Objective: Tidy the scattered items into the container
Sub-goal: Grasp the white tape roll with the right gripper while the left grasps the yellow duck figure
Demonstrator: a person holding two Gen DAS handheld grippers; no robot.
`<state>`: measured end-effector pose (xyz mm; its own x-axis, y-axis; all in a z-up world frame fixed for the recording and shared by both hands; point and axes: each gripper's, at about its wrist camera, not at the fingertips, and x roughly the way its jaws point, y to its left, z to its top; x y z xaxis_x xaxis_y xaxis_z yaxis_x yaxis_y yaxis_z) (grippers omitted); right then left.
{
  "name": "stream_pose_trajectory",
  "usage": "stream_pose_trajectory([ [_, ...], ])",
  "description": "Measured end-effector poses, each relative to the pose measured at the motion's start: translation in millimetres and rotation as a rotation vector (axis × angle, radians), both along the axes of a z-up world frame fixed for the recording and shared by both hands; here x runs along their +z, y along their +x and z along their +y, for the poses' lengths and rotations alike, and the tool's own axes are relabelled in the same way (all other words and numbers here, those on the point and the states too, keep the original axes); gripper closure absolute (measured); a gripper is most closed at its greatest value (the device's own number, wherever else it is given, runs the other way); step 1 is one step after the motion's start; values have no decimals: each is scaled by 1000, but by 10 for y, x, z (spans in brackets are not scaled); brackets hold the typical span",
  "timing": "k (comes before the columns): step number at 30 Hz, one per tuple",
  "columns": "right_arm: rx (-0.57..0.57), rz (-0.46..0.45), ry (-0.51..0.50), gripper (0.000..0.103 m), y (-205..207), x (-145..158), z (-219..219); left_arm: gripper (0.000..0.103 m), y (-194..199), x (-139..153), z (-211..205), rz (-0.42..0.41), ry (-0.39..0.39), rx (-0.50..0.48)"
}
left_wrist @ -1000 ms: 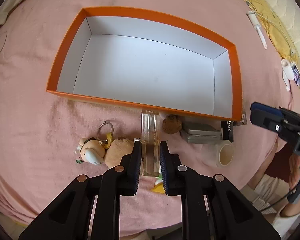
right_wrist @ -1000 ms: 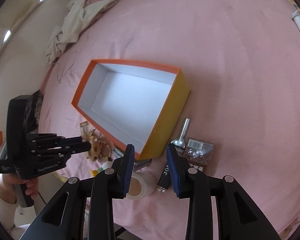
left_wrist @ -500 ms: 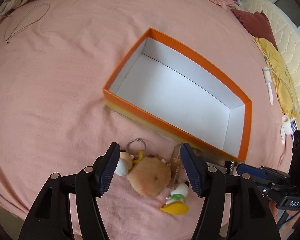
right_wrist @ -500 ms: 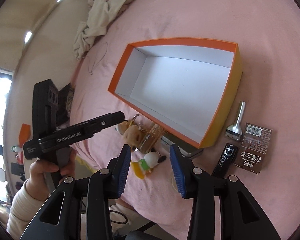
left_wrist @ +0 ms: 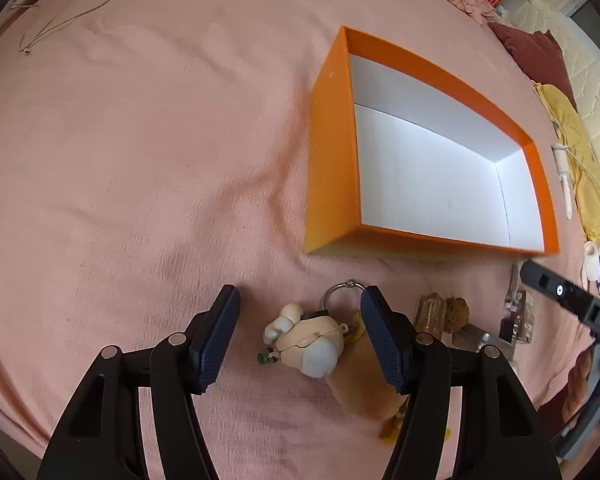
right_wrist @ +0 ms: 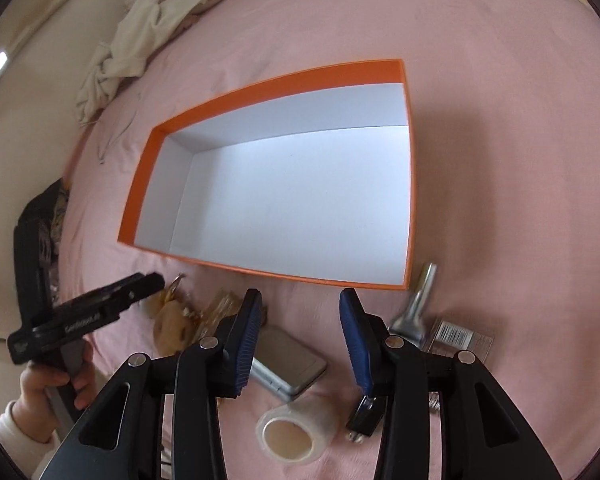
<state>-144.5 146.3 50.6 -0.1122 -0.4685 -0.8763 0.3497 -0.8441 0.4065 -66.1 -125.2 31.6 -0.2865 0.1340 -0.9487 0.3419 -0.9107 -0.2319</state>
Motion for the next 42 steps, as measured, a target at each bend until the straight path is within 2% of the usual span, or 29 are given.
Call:
stream_pose_trajectory([
  [4, 22, 13, 11, 63, -173, -59, -110, 40, -67, -17, 47, 15, -11, -29],
  [8, 51, 17, 18, 63, -255, -111, -204, 40, -274, -12, 68, 26, -53, -40],
  [15, 45, 31, 41, 63, -238, -177, -234, 40, -513, -13, 0, 48, -130, -32],
  [18, 23, 37, 39, 63, -237, -200, -195, 40, -399, -4, 3, 39, -100, -33],
  [20, 6, 52, 35, 63, -169, -179, -133, 40, -216, 74, 41, 66, -72, -38],
  [23, -32, 72, -45, 63, -11, -73, 41, 40, 102, 219, 132, 123, -42, -33],
  [26, -124, 87, -123, 58, 173, 13, 269, 40, 308, 315, 268, 147, -29, -38],
  [29, -219, 134, -114, 57, 391, 37, 417, 40, 433, 379, 438, 150, -38, -59],
  [32, -338, 185, -108, 56, 675, 1, 637, 39, 614, 399, 421, 170, -46, -34],
  [35, -450, 237, -80, 43, 942, -101, 819, 39, 712, 314, 467, 158, -80, 3],
  [36, -488, 261, -57, 43, 1032, -133, 868, 39, 754, 278, 490, 156, -101, 8],
  [39, -541, 379, 4, 43, 1366, -157, 884, 39, 895, 191, 623, 176, -185, -45],
  [42, -485, 516, -5, 43, 1739, -142, 695, 39, 1039, 86, 863, 213, -236, -176],
])
